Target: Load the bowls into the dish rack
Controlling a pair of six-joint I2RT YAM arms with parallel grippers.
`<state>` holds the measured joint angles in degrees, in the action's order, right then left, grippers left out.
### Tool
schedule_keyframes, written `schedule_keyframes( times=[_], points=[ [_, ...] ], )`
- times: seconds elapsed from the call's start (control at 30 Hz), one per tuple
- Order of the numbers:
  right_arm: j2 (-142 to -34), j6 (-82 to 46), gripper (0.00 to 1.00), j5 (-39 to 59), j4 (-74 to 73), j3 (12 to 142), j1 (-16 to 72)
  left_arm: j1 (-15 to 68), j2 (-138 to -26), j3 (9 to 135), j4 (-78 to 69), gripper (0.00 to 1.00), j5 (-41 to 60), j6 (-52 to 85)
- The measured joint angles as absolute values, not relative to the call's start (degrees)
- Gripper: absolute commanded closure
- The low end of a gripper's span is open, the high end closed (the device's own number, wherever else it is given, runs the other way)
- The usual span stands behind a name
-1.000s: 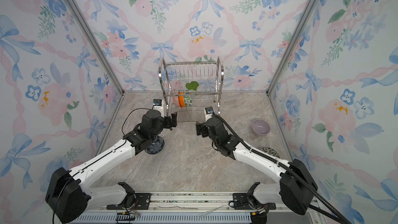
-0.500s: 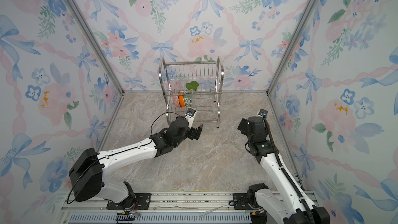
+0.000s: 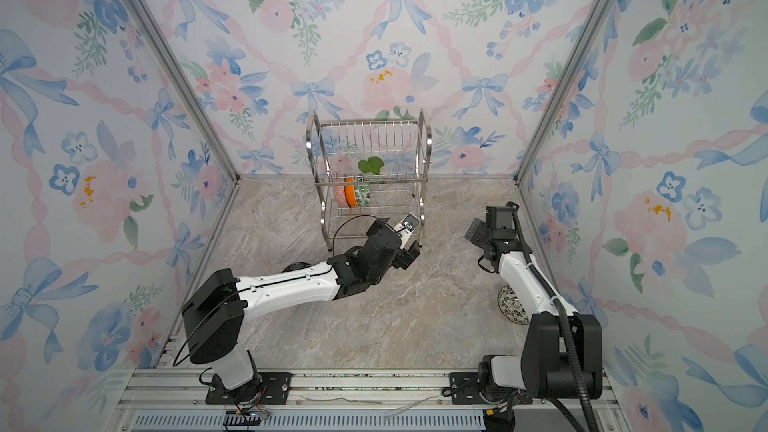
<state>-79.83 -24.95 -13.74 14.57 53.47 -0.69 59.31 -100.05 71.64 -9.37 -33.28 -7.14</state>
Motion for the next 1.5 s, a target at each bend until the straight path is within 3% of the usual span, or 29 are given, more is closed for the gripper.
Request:
schedule_keyframes(
  times=[0.17,0.47,0.67,0.93,1.5],
  points=[
    [-86.15,-23.55,0.0,-13.76,14.55,57.43,-1.78,59.9,-103.09,74.56,-9.3,0.02,-36.07,-10.85],
    [-92.12,-21.85,0.14,-14.15,15.0,58.72,-2.66,60.05,-105.16,78.0,-8.86,0.02,-34.92,-13.17],
    [-95.55,-21.37,0.25,-14.37,15.25,60.34,-2.96,61.3,-107.02,80.07,-8.86,0.02,-34.37,-15.73],
    [-99.9,-20.43,0.52,-14.09,15.49,61.3,-2.96,62.37,-107.48,80.42,-7.68,0.02,-30.13,-16.97],
    [-101.41,-19.27,0.83,-14.13,15.62,63.02,-3.03,62.17,-106.13,78.52,-6.07,0.02,-23.09,-16.29]
  ],
)
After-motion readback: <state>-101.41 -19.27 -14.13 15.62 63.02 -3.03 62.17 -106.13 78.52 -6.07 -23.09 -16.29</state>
